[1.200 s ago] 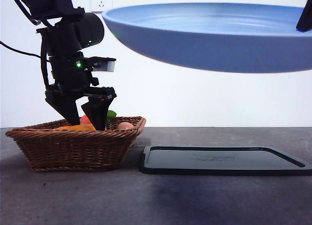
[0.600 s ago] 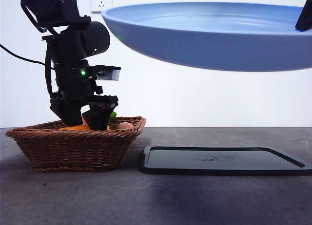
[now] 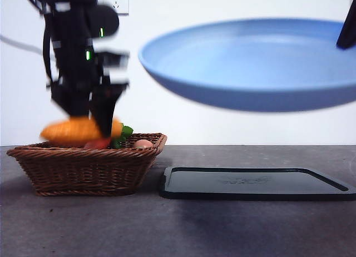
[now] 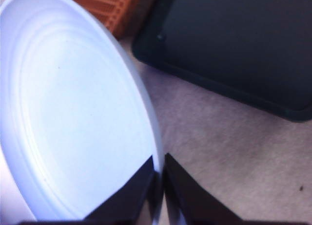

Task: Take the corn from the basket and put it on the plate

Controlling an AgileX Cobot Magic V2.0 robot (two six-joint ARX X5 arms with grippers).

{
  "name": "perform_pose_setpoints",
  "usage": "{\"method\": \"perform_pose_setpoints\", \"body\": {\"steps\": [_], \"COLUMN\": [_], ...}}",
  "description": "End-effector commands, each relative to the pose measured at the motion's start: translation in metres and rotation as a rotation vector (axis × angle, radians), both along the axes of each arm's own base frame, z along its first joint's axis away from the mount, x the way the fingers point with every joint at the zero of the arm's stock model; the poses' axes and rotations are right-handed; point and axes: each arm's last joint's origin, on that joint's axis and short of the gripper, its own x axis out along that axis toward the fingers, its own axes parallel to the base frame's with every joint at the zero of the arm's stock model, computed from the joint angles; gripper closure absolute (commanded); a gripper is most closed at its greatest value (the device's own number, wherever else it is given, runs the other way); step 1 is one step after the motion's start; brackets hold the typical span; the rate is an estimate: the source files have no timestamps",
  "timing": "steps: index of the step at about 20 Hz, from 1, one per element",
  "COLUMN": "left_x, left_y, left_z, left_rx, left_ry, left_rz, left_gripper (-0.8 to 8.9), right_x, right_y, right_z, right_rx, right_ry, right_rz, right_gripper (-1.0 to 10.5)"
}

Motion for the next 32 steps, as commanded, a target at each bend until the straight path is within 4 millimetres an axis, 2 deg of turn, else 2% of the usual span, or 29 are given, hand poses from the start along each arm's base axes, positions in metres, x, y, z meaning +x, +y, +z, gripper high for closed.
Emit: {"method": "perform_pose_setpoints", "body": {"steps": [1, 4, 5, 7, 10, 14, 18, 20, 24, 28, 32], "left_x": [-0.011, -0.041, -0.050, -0.063, -0.073, -0.077, -0.073, -0.074, -0.079, -0.080, -0.080], "left_y": [-0.003, -0.002, -0.006, -0.020, -0.049, -0.082, -0.104, -0.110, -0.114, -0.113, -0.113], "left_z": [0.047, 0.090, 0.097, 0.100, 0.089, 0.060, 0.027, 0.019, 0.018, 0.019, 0.031], "left_rx": [-0.116, -0.334, -0.395, -0.475, -0.466, -0.405, -0.351, -0.338, -0.328, -0.323, -0.322], "left_ry": [-0.105, -0.128, -0.107, -0.039, 0.017, 0.100, 0.190, 0.215, 0.234, 0.246, 0.247], "left_rz": [0.001, -0.072, -0.122, -0.222, -0.328, -0.414, -0.447, -0.456, -0.466, -0.460, -0.460], "left_gripper": [6.75, 6.75, 6.75, 6.75, 6.75, 6.75, 6.70, 6.24, 4.81, 4.32, 4.07], "right_x": [0.020, 0.054, 0.065, 0.084, 0.101, 0.105, 0.106, 0.106, 0.106, 0.107, 0.107], "right_y": [0.006, 0.017, 0.021, 0.024, 0.030, 0.032, 0.030, 0.028, 0.027, 0.026, 0.026], "right_z": [-0.003, -0.020, -0.026, -0.039, -0.054, -0.056, -0.056, -0.055, -0.055, -0.055, -0.055], "right_rx": [-0.002, 0.032, 0.057, 0.112, 0.187, 0.212, 0.235, 0.244, 0.244, 0.241, 0.240], "right_ry": [0.012, 0.057, 0.075, 0.123, 0.190, 0.196, 0.211, 0.214, 0.211, 0.206, 0.203], "right_rz": [-0.025, -0.036, -0.041, -0.062, -0.055, -0.059, -0.052, -0.050, -0.052, -0.050, -0.048], "right_gripper": [9.4, 9.4, 9.4, 9.4, 9.4, 9.4, 9.4, 9.4, 9.4, 9.4, 9.4]}}
